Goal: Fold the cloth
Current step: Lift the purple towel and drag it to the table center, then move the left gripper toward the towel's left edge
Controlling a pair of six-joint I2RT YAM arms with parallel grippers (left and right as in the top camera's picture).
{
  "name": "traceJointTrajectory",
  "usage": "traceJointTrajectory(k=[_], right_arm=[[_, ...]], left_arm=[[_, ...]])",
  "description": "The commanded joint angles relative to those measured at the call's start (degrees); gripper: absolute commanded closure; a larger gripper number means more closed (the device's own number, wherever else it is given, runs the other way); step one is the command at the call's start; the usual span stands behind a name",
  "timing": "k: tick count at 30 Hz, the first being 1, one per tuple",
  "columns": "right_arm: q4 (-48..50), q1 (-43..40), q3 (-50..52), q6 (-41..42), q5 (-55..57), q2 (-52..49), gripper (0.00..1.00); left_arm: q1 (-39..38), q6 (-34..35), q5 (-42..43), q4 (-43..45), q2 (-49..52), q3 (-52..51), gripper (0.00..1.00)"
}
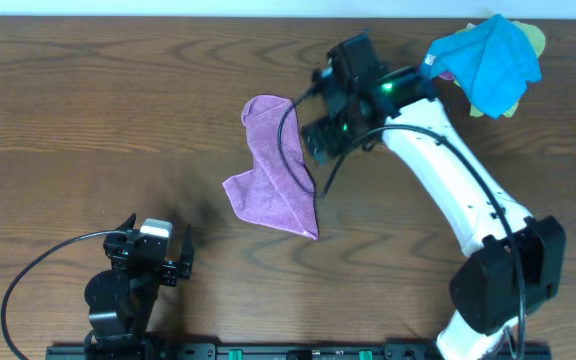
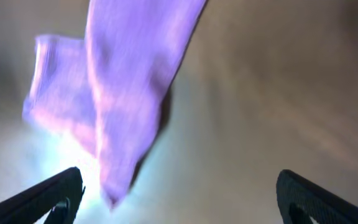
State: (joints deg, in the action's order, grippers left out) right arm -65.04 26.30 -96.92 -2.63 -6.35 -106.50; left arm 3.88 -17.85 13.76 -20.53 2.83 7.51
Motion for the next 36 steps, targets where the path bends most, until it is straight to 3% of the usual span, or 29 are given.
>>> traceJointTrajectory(k=[1,10,19,26,32,36], right_arm=[[-3.2,1.6,-0.1,-4.1,-4.5,0.0,0.02],[-7.1,3.3,5.6,-6.3,-10.0,0.5,0.09],[-0.2,4.5,15.7,-6.9,-12.5,3.4,0.12],[4.9,5.6,20.1,-6.2,-12.6,3.4,0.13],[9.4,9.1,23.3,-2.9,-10.4,3.3,0.15],[11.7,11.1,24.9,-0.6,-7.8,3.3,0.2]], left_arm=[[-0.3,0.2,0.5,-0.2,-0.4,-1.2,0.05],[-0.2,0.2,0.5,-0.2,-0.4,-1.2,0.05],[-0.3,-0.8,-1.3,1.6,-0.4,-1.2,0.05],[-0.3,9.0,0.0,0.6,1.6,1.8,0.05],[-0.3,16.8,2.0,-4.0,17.2,14.6,0.05],[-0.3,18.3,7.0,-8.4,32.1,25.2,0.05]])
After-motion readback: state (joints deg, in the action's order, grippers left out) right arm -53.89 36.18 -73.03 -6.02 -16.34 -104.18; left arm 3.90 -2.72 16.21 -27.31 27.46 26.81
